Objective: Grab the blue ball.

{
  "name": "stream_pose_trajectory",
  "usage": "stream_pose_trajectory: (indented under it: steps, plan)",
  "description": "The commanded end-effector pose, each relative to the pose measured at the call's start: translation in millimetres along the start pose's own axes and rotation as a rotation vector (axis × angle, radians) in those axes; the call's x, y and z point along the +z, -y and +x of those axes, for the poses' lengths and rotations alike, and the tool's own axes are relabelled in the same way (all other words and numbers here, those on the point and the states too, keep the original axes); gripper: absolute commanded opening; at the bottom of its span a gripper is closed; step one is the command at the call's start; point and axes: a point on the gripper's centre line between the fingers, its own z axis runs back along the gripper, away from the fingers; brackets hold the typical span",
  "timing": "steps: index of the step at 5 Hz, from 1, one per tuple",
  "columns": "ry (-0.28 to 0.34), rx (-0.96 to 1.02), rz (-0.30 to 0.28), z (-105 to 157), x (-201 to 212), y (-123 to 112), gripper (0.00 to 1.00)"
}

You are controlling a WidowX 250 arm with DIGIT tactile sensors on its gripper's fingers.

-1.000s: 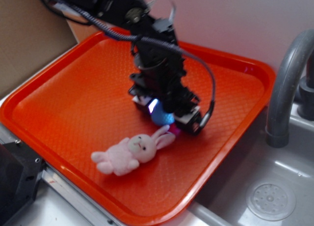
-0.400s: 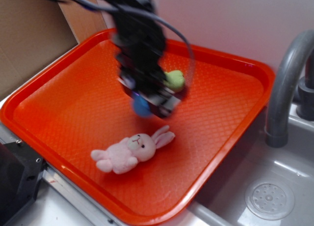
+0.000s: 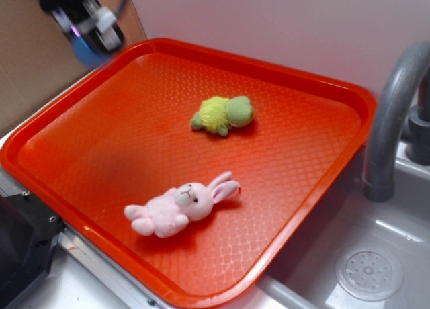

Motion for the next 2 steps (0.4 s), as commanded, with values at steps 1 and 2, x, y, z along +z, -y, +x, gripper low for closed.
stream_pose_trajectory:
  steps: [1,2]
  plan:
    - [-0.021,0.127,0.219,26.4,84.6,-12.3,0.0]
    - [-0.022,0.099,0.242,21.6,78.0,-6.0,0.0]
